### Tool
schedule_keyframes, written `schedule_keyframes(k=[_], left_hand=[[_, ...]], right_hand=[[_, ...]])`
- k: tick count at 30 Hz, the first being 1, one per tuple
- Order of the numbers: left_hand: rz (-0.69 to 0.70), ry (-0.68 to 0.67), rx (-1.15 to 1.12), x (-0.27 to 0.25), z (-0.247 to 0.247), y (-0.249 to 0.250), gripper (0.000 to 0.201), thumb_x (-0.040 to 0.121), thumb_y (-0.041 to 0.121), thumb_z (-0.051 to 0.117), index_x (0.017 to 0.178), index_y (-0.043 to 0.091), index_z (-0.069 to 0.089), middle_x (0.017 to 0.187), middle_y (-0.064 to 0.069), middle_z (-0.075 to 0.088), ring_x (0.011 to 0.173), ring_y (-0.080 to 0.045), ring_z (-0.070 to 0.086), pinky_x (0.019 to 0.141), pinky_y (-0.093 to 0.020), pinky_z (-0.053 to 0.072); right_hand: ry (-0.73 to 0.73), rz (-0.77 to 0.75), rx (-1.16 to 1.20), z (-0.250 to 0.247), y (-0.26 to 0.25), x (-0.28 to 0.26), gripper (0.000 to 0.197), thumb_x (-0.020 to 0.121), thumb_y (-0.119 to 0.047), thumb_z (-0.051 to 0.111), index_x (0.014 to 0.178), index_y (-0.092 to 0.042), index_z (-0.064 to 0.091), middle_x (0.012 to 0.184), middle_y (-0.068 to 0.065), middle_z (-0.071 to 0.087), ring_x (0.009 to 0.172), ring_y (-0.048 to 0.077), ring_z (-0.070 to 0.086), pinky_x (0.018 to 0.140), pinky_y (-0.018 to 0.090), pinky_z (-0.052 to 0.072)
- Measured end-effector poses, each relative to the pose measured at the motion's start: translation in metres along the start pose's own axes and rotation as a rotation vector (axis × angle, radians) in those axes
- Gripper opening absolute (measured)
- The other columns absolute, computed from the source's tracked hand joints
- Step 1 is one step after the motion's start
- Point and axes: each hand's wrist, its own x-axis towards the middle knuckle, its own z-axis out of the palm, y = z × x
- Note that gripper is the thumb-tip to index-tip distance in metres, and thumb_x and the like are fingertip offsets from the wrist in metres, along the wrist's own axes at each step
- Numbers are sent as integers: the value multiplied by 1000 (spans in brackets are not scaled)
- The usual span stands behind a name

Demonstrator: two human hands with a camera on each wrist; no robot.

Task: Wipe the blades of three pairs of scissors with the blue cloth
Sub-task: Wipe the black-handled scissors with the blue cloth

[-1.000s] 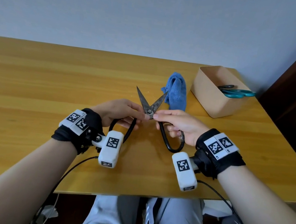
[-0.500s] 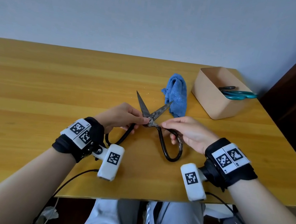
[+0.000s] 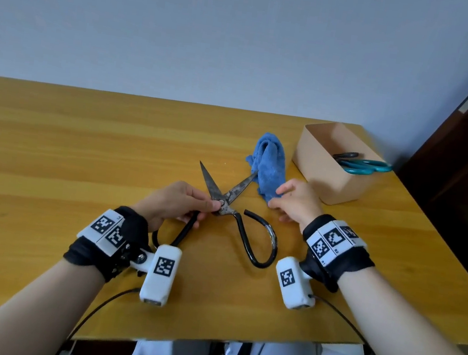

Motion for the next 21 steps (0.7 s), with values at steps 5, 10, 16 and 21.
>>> schedule_keyframes(k=[5,10,16,21], left_hand=[[1,4,-11,-1,1,0,21,89,35,73,76,19,76,60,2,61,53,-8,58,51,-9,45],[-14,17,-22,-1,3,1,19,89,34,73,83,16,78,61,2,61,52,-8,58,51,-9,47],[-19,17,-15,-1,4,1,19,89,34,73,84,17,78,62,2,62,53,-8,58,53,-10,48],[-15,12,-9,-2,3,2,18,90,33,73,86,16,78,62,1,62,53,-8,59,53,-11,49]], right_hand=[[28,-3,188,-1,9,2,4,86,-6,72,89,-5,74,85,13,67,55,15,56,67,40,61],[11,-66,534,-2,17,-9,3,89,-11,71,88,-8,72,95,7,66,65,8,52,64,23,57],[-90,-95,681,-6,15,-12,13,92,-10,65,80,-14,67,89,0,63,70,10,51,68,25,50],[-109,-127,779,0,13,-13,11,97,-9,59,87,-10,62,93,8,66,81,16,64,73,31,55]])
